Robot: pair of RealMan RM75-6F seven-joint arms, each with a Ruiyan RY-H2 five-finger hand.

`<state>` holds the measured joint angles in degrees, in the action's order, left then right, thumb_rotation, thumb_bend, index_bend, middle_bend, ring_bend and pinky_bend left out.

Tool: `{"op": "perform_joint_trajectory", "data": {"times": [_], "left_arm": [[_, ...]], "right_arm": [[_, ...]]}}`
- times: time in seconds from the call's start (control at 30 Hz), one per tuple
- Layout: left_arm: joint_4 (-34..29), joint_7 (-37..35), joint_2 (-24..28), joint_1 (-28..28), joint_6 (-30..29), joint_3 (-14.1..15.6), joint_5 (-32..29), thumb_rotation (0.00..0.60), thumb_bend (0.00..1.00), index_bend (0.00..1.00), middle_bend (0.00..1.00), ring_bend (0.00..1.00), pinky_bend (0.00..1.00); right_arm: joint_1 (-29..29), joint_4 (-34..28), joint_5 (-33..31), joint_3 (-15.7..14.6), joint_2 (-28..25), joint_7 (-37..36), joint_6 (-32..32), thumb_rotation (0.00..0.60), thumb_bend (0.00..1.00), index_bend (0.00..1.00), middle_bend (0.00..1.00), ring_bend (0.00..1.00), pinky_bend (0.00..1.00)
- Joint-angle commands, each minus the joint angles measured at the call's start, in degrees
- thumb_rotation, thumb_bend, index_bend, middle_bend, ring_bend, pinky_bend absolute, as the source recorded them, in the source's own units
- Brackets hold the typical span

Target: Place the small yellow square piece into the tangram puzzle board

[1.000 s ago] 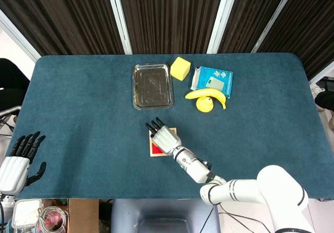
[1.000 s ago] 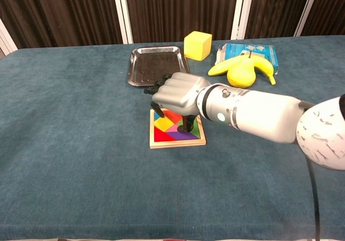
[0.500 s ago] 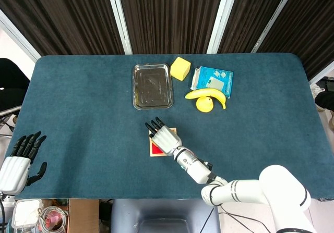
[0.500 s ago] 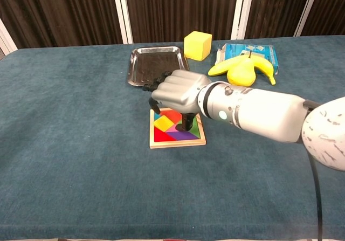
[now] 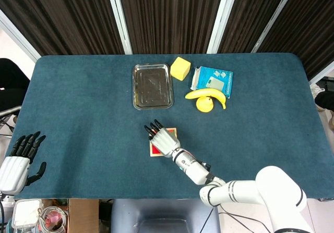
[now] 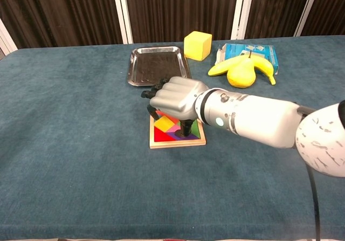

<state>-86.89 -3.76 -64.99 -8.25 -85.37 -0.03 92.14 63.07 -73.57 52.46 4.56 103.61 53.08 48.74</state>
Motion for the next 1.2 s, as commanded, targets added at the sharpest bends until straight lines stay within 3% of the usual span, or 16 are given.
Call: {"op": "perform_joint_trajectory", "data": {"times": [0.03, 0.5, 0.9, 1.1, 1.13, 1.2], "left_arm": [[0.1, 0.1, -0.1, 0.0, 0.0, 0.0, 0.1, 0.600, 0.45, 0.00, 0.00, 0.00, 0.06], [0.1, -0.1, -0.1, 0.0, -0.2, 0.0, 0.1, 0.600, 0.45, 0.00, 0.00, 0.00, 0.06], [0.1, 0.2, -0.1, 0.0, -0.2, 0.0, 0.1, 0.600, 0.45, 0.00, 0.00, 0.00, 0.06], [0.2, 0.0, 0.0, 0.1, -0.4, 0.1, 0.2, 0.600, 0.45, 0.00, 0.00, 0.00, 0.06], [0.2, -0.1, 0.0, 0.1, -0.3, 0.1, 0.3, 0.600, 0.45, 0.00, 0.00, 0.00, 0.06], [0.2, -0.1, 0.0, -0.1, 0.3, 0.4, 0.3, 0.600, 0.45, 0.00, 0.00, 0.00, 0.06]], "right_arm": [[-0.1, -0.2, -0.1, -0.2, -0.1, 0.3, 0.1, 0.600, 0.44, 0.44, 0.07, 0.00, 0.00], [-0.2, -0.9, -0.6, -0.4, -0.5, 1.1, 0.6, 0.600, 0.44, 0.43, 0.07, 0.00, 0.00], [-1.8, -4.3, 1.8, 0.1, -3.2, -1.6, 2.9, 0.600, 0.44, 0.34, 0.07, 0.00, 0.00], [-5.3, -10.1, 5.9, -0.8, -7.6, -5.1, 8.1, 0.600, 0.41, 0.21, 0.04, 0.00, 0.00], [-7.8, -13.2, 7.6, -1.8, -10.3, -6.2, 11.8, 0.600, 0.35, 0.13, 0.02, 0.00, 0.00], [-20.5, -27.5, 10.9, -8.6, -22.3, -6.5, 29.3, 0.600, 0.23, 0.01, 0.00, 0.00, 0.00]]}}
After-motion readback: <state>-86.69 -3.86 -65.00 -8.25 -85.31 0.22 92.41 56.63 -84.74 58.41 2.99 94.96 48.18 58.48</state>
